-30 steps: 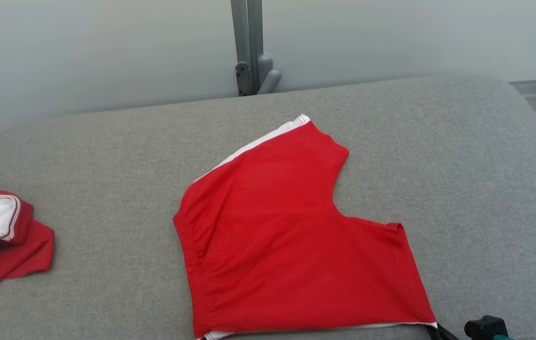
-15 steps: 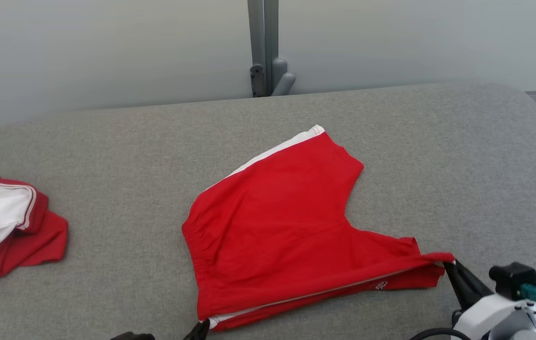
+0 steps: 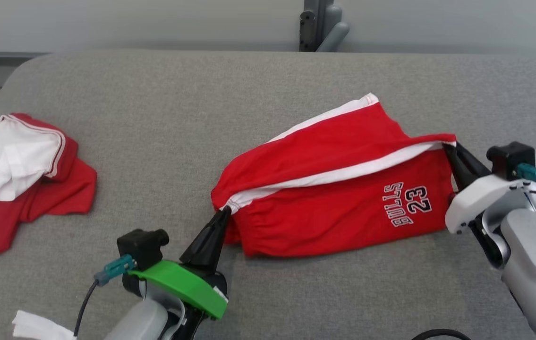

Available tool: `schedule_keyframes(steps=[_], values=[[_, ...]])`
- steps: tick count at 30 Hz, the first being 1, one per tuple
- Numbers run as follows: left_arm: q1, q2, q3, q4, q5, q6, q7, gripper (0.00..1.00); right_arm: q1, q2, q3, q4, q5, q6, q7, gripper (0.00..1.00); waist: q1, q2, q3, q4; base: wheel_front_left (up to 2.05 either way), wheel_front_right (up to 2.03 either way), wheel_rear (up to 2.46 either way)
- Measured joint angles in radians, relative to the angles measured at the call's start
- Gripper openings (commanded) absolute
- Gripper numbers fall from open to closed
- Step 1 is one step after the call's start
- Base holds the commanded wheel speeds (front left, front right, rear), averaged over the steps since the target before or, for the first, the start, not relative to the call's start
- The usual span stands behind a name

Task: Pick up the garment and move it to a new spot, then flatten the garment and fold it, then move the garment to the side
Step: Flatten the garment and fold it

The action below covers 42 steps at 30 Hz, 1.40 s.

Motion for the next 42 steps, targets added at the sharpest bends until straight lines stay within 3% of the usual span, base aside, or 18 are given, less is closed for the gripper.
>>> schedule_keyframes(steps=[14,24,25,26,27,28,29,39,42], values=[[-0.165,-0.083,0.050,0.059,0.002,0.000,0.000,0.00,-0.358,-0.008,0.117,0.213,-0.002,0.000,0.000,0.00,0.0001,0.0000,0.182,0.085,0.00,0.00,0.00],[-0.235,-0.126,0.076,0.107,0.050,0.000,0.000,0.00,-0.474,-0.006,0.147,0.320,-0.023,0.000,0.000,0.00,0.0002,0.0000,0.271,0.135,0.00,0.00,0.00],[-0.236,-0.131,0.096,0.111,0.057,0.000,0.000,0.27,-0.478,-0.003,0.145,0.325,-0.025,0.000,0.000,0.00,0.0002,0.0000,0.276,0.139,0.00,0.00,0.00],[-0.237,-0.132,0.109,0.113,0.066,0.000,0.000,0.27,-0.480,0.001,0.136,0.325,-0.026,0.000,0.000,0.00,0.0002,0.0000,0.280,0.142,0.00,0.00,0.00],[-0.237,-0.133,0.115,0.113,0.086,0.000,0.000,1.00,-0.482,0.005,0.128,0.322,-0.028,0.000,0.000,0.53,0.0002,0.0000,0.284,0.144,0.00,0.00,0.00],[-0.237,-0.136,0.119,0.114,0.094,0.000,0.000,1.00,-0.482,0.008,0.123,0.319,-0.033,0.000,0.000,0.53,0.0002,0.0000,0.287,0.145,0.00,0.00,0.00],[-0.237,-0.139,0.125,0.115,0.100,0.000,0.000,1.00,-0.480,0.010,0.120,0.318,-0.037,0.000,0.000,1.00,0.0002,0.0000,0.289,0.144,0.00,0.00,0.00],[-0.178,-0.145,0.207,0.109,0.215,0.000,0.000,1.00,-0.388,0.015,0.020,0.253,-0.054,0.000,0.000,1.00,0.0002,0.0000,0.263,0.115,0.00,0.00,0.00],[-0.142,-0.151,0.285,0.099,0.262,0.000,0.000,1.00,-0.331,0.026,0.008,0.246,-0.044,0.000,0.000,1.00,0.0002,0.0000,0.246,0.107,0.00,0.00,0.00]])
